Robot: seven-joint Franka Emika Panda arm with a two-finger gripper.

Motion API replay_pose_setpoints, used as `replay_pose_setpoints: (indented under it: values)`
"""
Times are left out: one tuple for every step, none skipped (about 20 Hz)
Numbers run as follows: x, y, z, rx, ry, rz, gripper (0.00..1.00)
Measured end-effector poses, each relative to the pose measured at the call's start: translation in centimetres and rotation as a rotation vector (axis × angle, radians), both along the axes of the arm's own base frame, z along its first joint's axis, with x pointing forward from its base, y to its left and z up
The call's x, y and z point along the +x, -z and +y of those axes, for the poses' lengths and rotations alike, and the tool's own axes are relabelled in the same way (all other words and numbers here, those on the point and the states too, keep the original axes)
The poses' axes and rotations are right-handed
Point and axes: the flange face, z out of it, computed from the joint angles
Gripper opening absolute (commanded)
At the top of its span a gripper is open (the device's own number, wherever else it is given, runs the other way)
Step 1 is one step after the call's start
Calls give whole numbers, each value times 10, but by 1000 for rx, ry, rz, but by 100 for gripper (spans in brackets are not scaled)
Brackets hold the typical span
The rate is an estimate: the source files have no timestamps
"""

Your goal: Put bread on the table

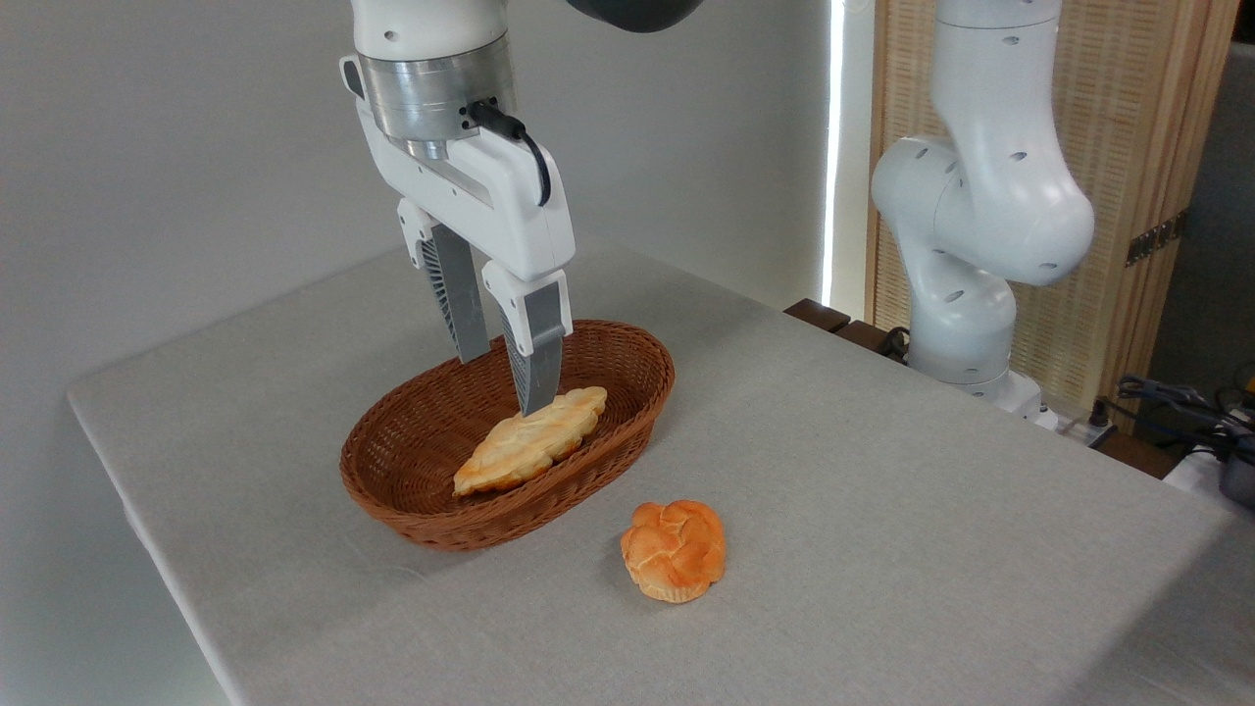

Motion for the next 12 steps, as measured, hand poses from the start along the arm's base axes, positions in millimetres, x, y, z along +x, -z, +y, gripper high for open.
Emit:
replay_pose_setpoints:
  values:
    - [0, 0, 0, -3, -1, -1, 100]
    - [0, -1, 0, -4, -1, -1, 100]
    - [0, -1, 0, -5, -1, -1, 100]
    - [0, -1, 0, -6, -1, -1, 100]
    - [0, -1, 0, -6, -1, -1, 100]
    - [0, -1, 0, -6, -1, -1, 100]
    - [0, -1, 0, -6, -1, -1, 100]
    - [0, -1, 0, -6, -1, -1, 100]
    - [0, -1, -1, -6, -1, -1, 100]
    - [0, -1, -1, -6, -1, -1, 100]
    - [0, -1, -1, -6, -3, -1, 100]
    - [0, -1, -1, -6, -5, -1, 100]
